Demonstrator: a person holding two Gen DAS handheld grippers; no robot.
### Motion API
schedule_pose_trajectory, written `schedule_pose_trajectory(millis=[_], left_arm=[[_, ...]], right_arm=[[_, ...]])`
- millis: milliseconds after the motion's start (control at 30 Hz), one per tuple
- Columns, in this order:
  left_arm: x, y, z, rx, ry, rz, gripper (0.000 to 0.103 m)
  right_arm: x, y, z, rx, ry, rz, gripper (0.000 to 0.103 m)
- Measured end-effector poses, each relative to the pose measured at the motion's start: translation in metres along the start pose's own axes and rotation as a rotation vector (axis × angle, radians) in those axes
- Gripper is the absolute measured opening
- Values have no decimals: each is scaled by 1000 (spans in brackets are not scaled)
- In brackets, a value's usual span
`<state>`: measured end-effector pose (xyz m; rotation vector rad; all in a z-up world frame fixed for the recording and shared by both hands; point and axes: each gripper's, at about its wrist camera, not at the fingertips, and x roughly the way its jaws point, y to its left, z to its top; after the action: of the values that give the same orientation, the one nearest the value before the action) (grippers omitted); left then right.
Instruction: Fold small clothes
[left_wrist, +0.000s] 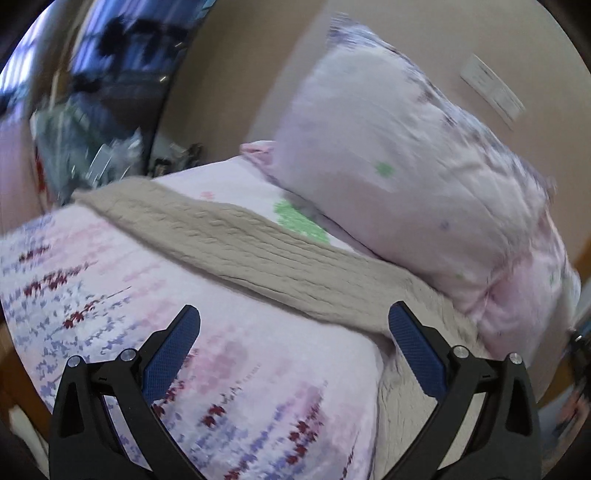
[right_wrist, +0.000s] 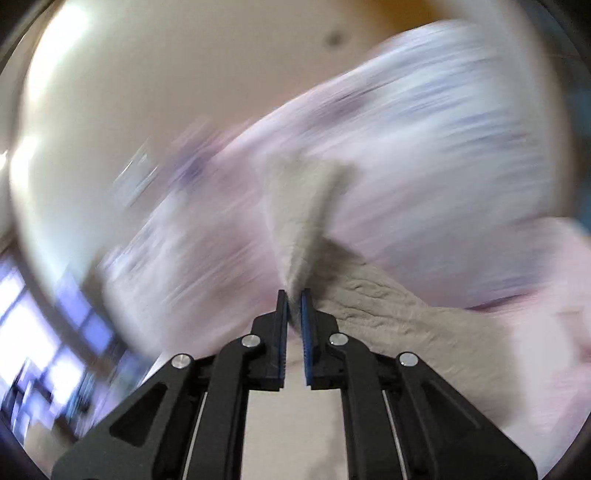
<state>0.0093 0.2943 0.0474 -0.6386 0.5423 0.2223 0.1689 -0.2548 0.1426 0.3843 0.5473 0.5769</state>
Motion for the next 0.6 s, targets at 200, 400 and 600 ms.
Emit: schedule_pose_trajectory(millis=[200,400,600], left_arm=[[3,61,20,-211,12,-9,83],[21,123,43,-429,32,37,69],[39,156,66,-595,6,43,56]], right_arm=[[55,50,-43,-42,150,83,53],[24,9,-50,13,126,-26,63],[-1,-26,-59,62,103,-88,67]])
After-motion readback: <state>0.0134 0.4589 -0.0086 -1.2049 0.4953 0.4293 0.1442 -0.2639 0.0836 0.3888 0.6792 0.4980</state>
